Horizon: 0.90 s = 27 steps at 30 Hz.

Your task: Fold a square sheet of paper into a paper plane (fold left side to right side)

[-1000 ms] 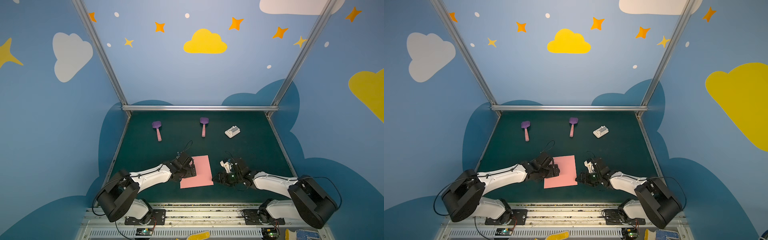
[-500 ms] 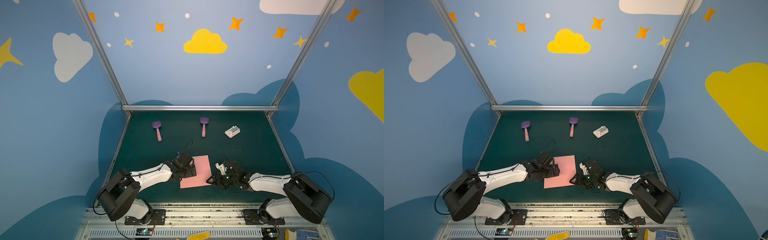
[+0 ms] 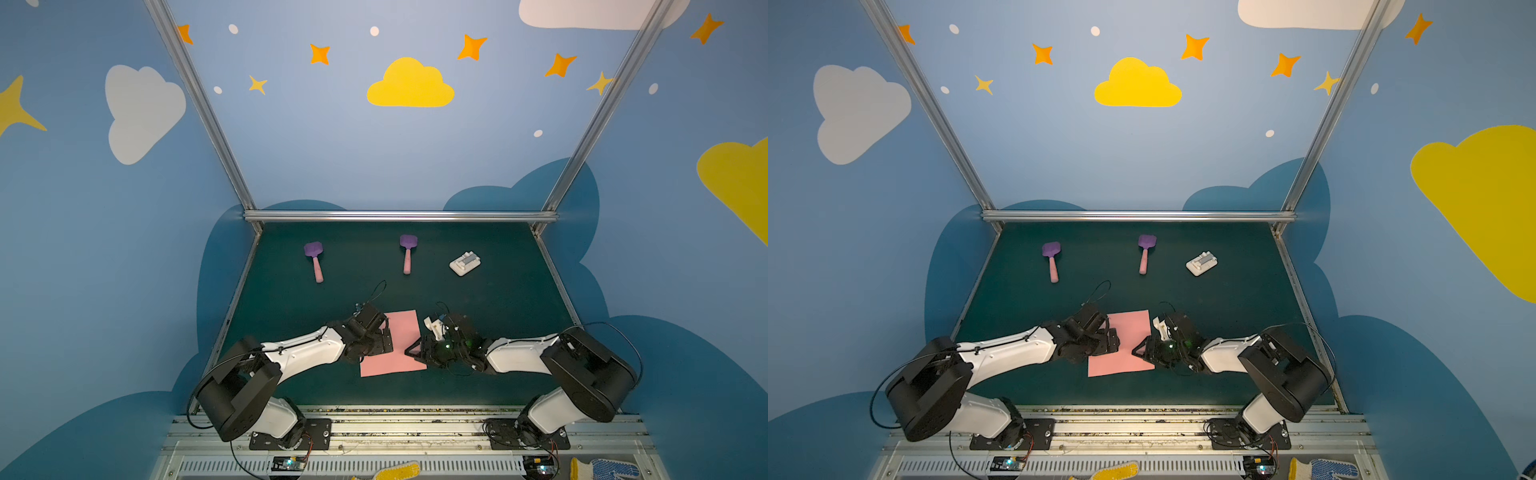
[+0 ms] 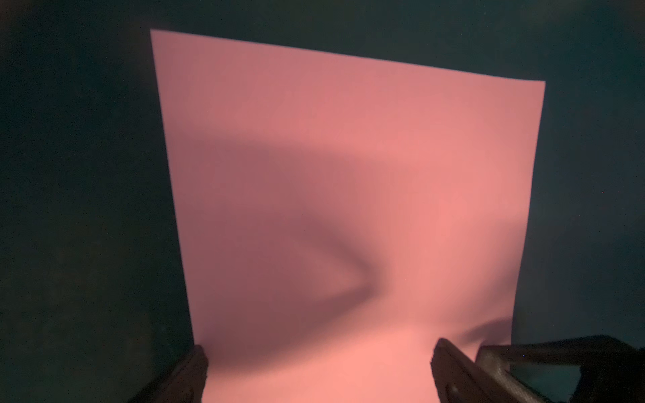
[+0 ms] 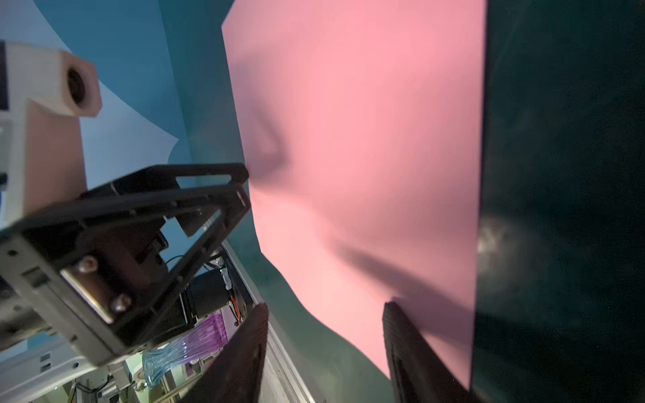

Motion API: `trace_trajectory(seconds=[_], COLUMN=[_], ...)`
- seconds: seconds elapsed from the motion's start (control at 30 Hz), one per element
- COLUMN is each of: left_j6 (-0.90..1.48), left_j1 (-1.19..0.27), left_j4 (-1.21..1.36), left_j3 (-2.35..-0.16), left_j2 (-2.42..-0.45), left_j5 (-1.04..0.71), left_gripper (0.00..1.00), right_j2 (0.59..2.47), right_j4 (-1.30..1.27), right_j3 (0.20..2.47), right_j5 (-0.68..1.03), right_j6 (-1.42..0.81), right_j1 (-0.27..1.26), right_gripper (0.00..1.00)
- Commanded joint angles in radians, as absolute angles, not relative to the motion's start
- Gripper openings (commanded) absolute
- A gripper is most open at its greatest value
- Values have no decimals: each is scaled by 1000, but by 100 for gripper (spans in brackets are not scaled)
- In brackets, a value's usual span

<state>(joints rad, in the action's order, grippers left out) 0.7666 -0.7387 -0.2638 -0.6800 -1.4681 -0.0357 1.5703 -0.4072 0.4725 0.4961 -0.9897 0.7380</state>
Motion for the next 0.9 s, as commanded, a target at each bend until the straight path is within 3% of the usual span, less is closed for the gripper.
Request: trace_trajectory(seconds=[0.0,0.53,0.87], left_j6=[757,732,732], left_j1=[-738,-677,-668], left_j4=[-80,-252,-243], left_j3=[-593,-685,-693], left_j2=[-1639,-1452,-1495], left_j5=[-146,-132,-139], left_gripper=[100,100,100], right_j2=[1645,1741,1739], right_j4=[-262,-341,-349], right_j3=[475,451,460], right_j5=[351,393,415], right_j6=[-908,-932,-935], right_j1=[663,659,659], right_gripper=[56,53,52])
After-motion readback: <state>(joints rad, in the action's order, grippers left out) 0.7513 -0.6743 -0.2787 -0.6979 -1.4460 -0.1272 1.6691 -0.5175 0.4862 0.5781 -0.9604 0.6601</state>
